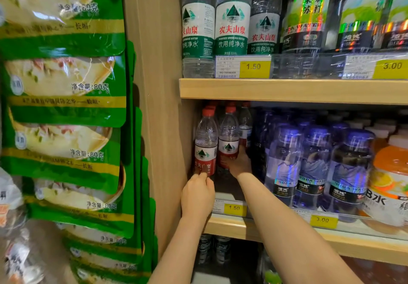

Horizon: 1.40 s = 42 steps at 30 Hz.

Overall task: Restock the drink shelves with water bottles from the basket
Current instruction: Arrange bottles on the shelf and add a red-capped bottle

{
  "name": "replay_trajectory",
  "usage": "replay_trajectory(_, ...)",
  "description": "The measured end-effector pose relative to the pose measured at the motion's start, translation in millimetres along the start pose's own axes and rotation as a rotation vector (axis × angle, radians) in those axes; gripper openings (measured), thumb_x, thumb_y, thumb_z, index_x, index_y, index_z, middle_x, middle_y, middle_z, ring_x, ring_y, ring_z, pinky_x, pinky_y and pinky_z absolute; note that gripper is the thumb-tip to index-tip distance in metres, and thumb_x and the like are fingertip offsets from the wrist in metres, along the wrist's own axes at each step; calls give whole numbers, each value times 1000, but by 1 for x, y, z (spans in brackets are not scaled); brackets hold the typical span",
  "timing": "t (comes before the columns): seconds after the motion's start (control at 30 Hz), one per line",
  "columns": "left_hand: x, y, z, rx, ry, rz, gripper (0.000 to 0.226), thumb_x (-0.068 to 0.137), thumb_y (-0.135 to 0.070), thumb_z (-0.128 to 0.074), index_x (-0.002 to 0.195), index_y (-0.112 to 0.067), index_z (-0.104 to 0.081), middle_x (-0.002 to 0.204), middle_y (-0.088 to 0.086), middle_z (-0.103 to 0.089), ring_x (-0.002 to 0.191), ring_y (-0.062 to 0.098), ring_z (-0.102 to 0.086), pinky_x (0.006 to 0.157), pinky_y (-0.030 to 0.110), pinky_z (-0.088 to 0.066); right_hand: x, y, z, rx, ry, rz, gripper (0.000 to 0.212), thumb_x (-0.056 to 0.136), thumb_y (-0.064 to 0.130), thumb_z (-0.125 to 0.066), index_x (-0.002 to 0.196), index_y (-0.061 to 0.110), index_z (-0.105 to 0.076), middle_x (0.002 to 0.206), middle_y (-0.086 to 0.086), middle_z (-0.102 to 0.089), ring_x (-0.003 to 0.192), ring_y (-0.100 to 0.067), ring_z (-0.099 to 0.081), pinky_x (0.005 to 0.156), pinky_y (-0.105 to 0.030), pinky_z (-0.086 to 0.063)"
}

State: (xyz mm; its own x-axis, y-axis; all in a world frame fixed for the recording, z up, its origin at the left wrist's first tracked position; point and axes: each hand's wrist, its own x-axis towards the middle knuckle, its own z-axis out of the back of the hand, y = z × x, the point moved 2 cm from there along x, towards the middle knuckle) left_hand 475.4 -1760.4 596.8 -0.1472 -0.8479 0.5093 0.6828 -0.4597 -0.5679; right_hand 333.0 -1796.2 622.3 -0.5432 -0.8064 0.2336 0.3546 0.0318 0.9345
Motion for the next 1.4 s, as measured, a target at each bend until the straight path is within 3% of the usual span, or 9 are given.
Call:
replay_trajectory(0.2, -3, 1, 2, -20, 29, -10, 26, 97, -19, -36, 103, -6, -58, 105, 13, -60, 97, 27, -58, 74, 32, -38, -9, 3, 1, -16, 2, 8, 66, 80, 21, -69, 137, 17, -36, 138, -13, -47, 128, -31, -44, 106, -40, -34)
replay_trajectory(0.3, -12, 5, 4, -115, 42, 5, 33, 97, -16, -37, 127, -4, -49, 131, 11, -52, 121, 23, -48, 97, 30, -38, -19, 13, 6, -141, -47, 50, 60, 79, 27, -70, 131, 10, -45, 136, -16, -45, 123, -31, -46, 100, -33, -37)
replay_trajectory(0.4, -32, 14, 3, -161, -4, -13, 40, 98, -19, -39, 136, -9, -42, 140, 7, -46, 130, 18, -40, 109, 27, -30, -32, 23, -3, -199, 101, 92, 50, 77, 33, -72, 118, 9, -56, 126, -10, -59, 116, -26, -55, 93, -30, -42)
replay_trajectory(0.57, -50, 24, 0, -206, -63, -60, 30, 98, -22, -40, 122, -11, -54, 122, 2, -55, 116, 15, -49, 95, 20, -34, -35, 26, -22, -194, 140, 124, 47, 75, 28, -75, 111, 5, -55, 118, -14, -64, 110, -28, -59, 90, -34, -45)
replay_trajectory(0.8, -51, 25, -1, -179, -71, -91, 26, 97, -21, -41, 112, -7, -57, 111, 8, -55, 105, 22, -52, 92, 36, -44, -31, 23, -24, -278, 184, 131, 51, 83, 33, -65, 125, 9, -50, 131, -13, -55, 121, -29, -51, 105, -41, -39)
replay_trajectory(0.97, -66, 10, 12, -119, -126, -226, 25, 92, -16, -50, 115, -8, -57, 116, 8, -58, 114, 23, -49, 97, 33, -39, -80, 34, 26, -343, 201, 232, 42, 90, 27, -56, 124, 3, -52, 124, -14, -59, 116, -27, -54, 86, -26, -41)
replay_trajectory(1.07, -91, -5, 14, -136, -169, -303, 21, 88, -17, -52, 107, -10, -59, 106, 8, -60, 103, 24, -53, 89, 36, -43, -142, 28, 73, -285, 182, 356, 37, 90, 17, -56, 126, 7, -52, 120, -11, -62, 105, -17, -58, 92, -25, -45)
replay_trajectory(1.33, -211, -7, -73, -236, 215, -338, 17, 90, -17, -51, 105, -12, -58, 99, 5, -59, 91, 20, -57, 75, 32, -46, -271, -122, 179, -444, 184, 105, 24, 90, 13, -55, 114, 8, -60, 104, -3, -65, 91, -9, -56, 75, -8, -39)
replay_trajectory(1.4, -248, 2, -99, -249, 326, -267, 18, 91, -17, -51, 106, -13, -57, 97, 3, -58, 86, 18, -56, 73, 34, -47, -293, -172, 197, -471, 227, -10, 22, 90, 12, -56, 110, 9, -61, 101, -4, -65, 89, -13, -58, 78, -15, -43)
